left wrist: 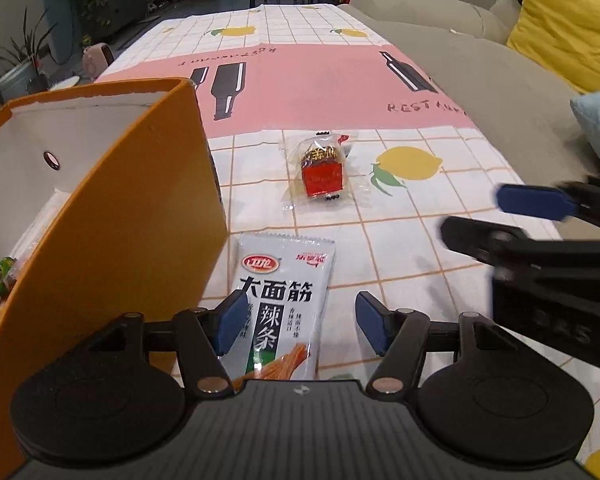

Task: Organize snacks
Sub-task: 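Grasp the clear red-wrapped egg packet with the right tool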

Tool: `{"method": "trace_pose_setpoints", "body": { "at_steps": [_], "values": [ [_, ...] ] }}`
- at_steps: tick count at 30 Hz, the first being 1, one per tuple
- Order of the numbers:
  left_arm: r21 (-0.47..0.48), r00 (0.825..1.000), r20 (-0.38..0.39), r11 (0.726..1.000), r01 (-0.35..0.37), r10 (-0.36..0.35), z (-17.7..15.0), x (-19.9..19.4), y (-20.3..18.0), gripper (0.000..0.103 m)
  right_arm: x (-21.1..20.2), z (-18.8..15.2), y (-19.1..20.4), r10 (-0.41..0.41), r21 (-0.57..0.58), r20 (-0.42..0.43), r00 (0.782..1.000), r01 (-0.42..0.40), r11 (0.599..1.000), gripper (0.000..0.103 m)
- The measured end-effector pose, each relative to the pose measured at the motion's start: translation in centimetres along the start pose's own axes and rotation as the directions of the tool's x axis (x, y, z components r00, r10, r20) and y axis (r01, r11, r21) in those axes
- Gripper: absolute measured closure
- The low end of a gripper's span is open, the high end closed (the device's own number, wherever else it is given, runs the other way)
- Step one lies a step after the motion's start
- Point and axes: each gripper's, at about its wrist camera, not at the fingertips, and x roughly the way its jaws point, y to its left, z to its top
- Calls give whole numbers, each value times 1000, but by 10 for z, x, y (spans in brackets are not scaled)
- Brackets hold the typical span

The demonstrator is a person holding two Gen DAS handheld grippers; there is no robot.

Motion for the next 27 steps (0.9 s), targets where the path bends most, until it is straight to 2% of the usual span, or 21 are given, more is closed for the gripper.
{"method": "trace_pose_setpoints", "body": {
  "at_steps": [1, 3, 5, 8, 12, 13, 15, 18, 19, 25, 26, 27],
  "values": [
    [-11, 1000, -2, 1000, 6, -6, 1, 0, 2, 38, 5, 3, 1, 16, -14, 7, 1000, -16, 1000, 56],
    [-25, 1000, -8, 1000, 6, -6, 4, 0, 5, 55, 16, 9, 2, 44, -45, 13, 999, -43, 998, 60],
    [-44, 1000, -16, 999, 2, -3, 7, 0, 8, 65, 30, 14, 2, 67, -72, 3, 998, -67, 995, 65],
    [-72, 999, -29, 997, 21, -23, 9, 0, 13, 69, 48, 19, 3, 107, -96, -7, 994, -107, 990, 67],
    [-46, 999, -46, 999, 5, -7, 10, -1, 9, 66, 69, 23, 9, 131, -126, -22, 991, -132, 983, 73],
    [-39, 998, -55, 999, -5, 3, 9, -1, 8, 62, 73, 24, 10, 136, -127, -23, 990, -138, 982, 75],
    [-43, 997, -72, 999, -12, 9, 9, -3, 7, 43, 79, 27, 12, 145, -127, -24, 989, -147, 981, 78],
    [-36, 997, -81, 999, -8, 5, 4, -5, 5, 36, 85, 32, 14, 153, -127, -20, 988, -154, 980, 92],
    [-27, 997, -78, 1000, -15, 13, 2, -6, 4, 35, 85, 34, 15, 155, -126, -22, 988, -157, 980, 99],
    [-16, 999, -37, 999, -31, 30, -8, -7, 1, 31, 72, 29, 15, 152, -119, -24, 988, -154, 981, 103],
    [-25, 999, -31, 999, -26, 25, -9, -8, 3, 33, 69, 26, 15, 147, -119, -24, 989, -149, 982, 103],
    [-36, 1000, -26, 999, -19, 18, -10, -9, 4, 41, 65, 23, 13, 146, -110, -25, 989, -148, 983, 103]
  ]
}}
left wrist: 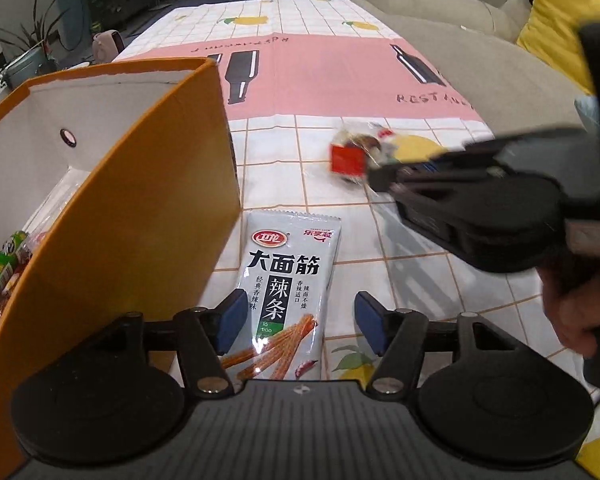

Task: Organize snacks
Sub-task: 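Grasp the clear red-wrapped egg packet with the right tool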

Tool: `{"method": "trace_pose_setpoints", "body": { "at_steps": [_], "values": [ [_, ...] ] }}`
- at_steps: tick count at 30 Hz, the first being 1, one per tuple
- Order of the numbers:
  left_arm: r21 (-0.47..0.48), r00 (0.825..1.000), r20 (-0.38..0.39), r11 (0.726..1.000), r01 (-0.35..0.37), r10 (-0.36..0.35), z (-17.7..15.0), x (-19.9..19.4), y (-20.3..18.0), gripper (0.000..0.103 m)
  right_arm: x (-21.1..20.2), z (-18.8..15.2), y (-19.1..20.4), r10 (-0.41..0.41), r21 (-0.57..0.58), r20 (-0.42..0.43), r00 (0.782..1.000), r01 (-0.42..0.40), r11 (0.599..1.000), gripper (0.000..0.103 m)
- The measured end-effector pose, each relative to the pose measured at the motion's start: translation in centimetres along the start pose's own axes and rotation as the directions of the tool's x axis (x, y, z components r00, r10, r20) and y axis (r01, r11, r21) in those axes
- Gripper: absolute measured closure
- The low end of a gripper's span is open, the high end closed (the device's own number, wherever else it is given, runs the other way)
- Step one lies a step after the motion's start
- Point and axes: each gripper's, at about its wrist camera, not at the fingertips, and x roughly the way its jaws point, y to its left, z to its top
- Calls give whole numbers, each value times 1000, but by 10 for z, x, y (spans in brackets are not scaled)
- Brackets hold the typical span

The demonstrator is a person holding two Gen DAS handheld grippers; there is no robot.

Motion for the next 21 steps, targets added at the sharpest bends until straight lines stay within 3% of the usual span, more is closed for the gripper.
{"method": "trace_pose_setpoints", "body": {
  "at_steps": [3, 7, 9, 10, 16, 21],
  "values": [
    [-30, 1000, 8, 999, 12, -11, -1, -4, 7, 58, -12, -10, 0, -3, 28, -9, 1000, 3, 1000, 103],
    [-38, 998, 5, 997, 60, -60, -6, -10, 14, 69, -29, -26, 5, 1, 36, -42, 999, 1, 999, 103],
    [-27, 996, -6, 995, 91, -91, -9, -13, 14, 84, -40, -34, 11, 1, 29, -63, 998, 1, 1000, 103],
    [-23, 995, -12, 995, 99, -100, -11, -15, 14, 86, -45, -37, 14, 4, 30, -74, 997, -2, 1000, 103],
    [-30, 982, -70, 985, 173, -174, -22, -25, 16, 87, -79, -59, 32, 4, 90, -140, 990, 8, 996, 103],
    [18, 970, -104, 974, 224, -221, -35, -35, 10, 86, -101, -70, 50, 12, 74, -177, 984, 1, 997, 103]
  ]
}}
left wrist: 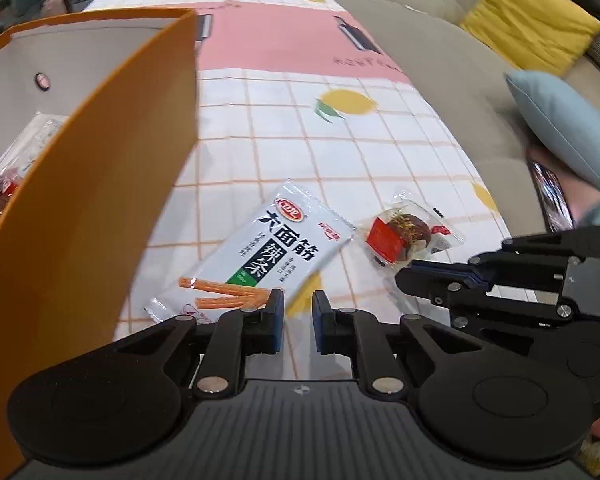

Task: Organize snacks
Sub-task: 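Grasp the clear red-wrapped egg packet with the right tool, then grasp the white spicy-strip packet with the left tool while the right tool holds the egg packet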

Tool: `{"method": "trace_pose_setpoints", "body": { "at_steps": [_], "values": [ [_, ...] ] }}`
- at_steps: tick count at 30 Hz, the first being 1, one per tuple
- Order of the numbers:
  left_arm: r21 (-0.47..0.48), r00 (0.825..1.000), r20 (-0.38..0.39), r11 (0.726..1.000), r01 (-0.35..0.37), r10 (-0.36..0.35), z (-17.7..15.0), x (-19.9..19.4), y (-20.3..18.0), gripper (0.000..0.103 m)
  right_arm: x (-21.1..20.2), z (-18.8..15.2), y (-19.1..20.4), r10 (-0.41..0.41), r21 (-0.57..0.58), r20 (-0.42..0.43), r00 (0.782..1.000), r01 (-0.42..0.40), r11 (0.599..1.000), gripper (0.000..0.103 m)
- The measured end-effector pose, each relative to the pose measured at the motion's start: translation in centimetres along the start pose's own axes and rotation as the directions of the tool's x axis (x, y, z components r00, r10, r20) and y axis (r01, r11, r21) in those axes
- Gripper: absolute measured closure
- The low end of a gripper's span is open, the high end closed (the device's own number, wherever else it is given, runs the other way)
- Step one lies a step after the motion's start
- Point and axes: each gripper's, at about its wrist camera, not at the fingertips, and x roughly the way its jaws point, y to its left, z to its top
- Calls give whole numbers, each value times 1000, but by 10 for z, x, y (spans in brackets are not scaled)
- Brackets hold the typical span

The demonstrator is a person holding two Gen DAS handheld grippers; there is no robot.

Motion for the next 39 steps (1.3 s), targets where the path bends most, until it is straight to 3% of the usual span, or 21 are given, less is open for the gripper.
{"method": "trace_pose_setpoints", "body": {
  "at_steps": [2, 4, 6, 7, 9, 11, 16, 21, 26, 29, 34, 37, 39],
  "values": [
    [31, 1000, 23, 999, -17, 16, -2, -4, -3, 83, -6, -5, 4, -4, -10, -6, 1000, 4, 1000, 103],
    [80, 997, 53, 995, -56, 52, 0, -7, -7, 63, -10, -9, 4, -10, -15, -16, 1000, 10, 1000, 103],
    [134, 995, 70, 988, -79, 70, 4, -8, -10, 28, -13, -12, 4, -14, -16, -27, 1000, 13, 1000, 101],
    [163, 995, 72, 983, -85, 75, 6, -8, -10, 23, -14, -12, 3, -20, -14, -29, 999, 20, 1000, 100],
    [238, 994, 64, 966, -97, 85, 10, -6, -12, 18, -21, -13, 1, -32, -4, -17, 999, 32, 999, 88],
    [306, 993, 44, 945, -115, 107, 11, -2, -14, 13, -28, -14, 0, -45, -2, 8, 999, 45, 999, 65],
    [383, 990, -5, 914, -130, 143, 14, 18, -17, 13, -30, -12, -3, -94, -21, 63, 994, 95, 995, 57],
    [309, 989, -45, 943, -122, 142, 12, 25, -11, 13, -19, -9, -9, -96, 2, 71, 993, 96, 995, 53],
    [171, 993, -112, 985, -28, 48, 9, 13, -8, 13, -12, -9, -16, -76, 65, 19, 997, 75, 995, 54],
    [104, 994, -114, 995, 11, 0, 5, 8, -5, 15, -17, -12, -20, -31, 138, 3, 1000, 30, 990, 58],
    [85, 997, -75, 996, -23, 29, 5, 2, -3, 19, -21, -18, -21, -3, 199, -39, 999, 11, 980, 60],
    [32, 999, -33, 999, -40, 41, 11, -1, 1, 15, -29, -16, -18, -58, 143, 4, 998, 57, 988, 60],
    [-1, 998, -34, 999, -51, 51, 18, 2, 2, 15, -34, -13, -13, -102, 45, 51, 994, 99, 994, 55]
  ]
}}
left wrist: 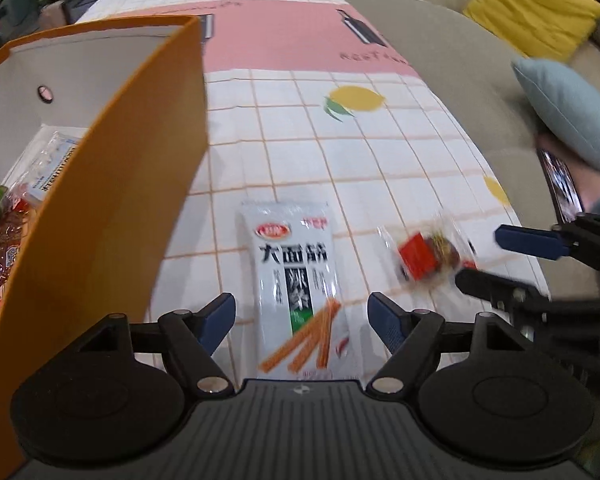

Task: Organize snacks
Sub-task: 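Grasp the white spicy-strip packet with the left tool while the right tool holds the egg packet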

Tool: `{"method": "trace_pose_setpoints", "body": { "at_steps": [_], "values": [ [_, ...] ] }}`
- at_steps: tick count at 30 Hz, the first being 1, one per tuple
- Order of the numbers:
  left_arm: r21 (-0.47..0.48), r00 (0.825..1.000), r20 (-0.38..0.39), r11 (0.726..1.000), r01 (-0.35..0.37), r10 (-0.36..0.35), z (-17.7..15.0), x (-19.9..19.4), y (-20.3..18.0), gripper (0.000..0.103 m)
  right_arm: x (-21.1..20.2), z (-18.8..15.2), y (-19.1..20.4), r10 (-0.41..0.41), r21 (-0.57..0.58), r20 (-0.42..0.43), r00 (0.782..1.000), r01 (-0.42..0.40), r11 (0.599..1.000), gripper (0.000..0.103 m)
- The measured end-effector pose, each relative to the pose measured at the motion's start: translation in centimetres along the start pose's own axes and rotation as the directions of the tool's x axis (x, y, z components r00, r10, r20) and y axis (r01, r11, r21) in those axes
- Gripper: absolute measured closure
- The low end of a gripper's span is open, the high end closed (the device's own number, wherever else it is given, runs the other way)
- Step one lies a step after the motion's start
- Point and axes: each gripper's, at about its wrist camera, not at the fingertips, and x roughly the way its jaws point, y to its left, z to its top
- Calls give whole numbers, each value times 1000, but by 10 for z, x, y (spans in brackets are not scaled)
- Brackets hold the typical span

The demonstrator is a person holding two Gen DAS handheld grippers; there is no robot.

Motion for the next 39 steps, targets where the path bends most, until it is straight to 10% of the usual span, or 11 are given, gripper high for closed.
{"method": "trace_pose_setpoints", "body": {
  "at_steps": [3, 22, 29, 39],
  "values": [
    [-23, 1000, -12, 999, -22, 22, 7, 6, -2, 15, -1, 3, 8, -16, -115, 51, 999, 21, 993, 53],
    [7, 990, 36, 990, -138, 137, -1, 28, -12, 16, 43, 6, -7, -34, 138, -34, 999, 38, 990, 56],
    [44, 989, 77, 991, -130, 127, -6, 24, -20, 42, 51, 7, -7, -35, 146, -59, 998, 43, 988, 61],
    [-1, 991, 96, 996, -92, 92, -8, 20, -17, 47, 51, 8, -2, -56, 100, -62, 997, 62, 993, 64]
  ]
}}
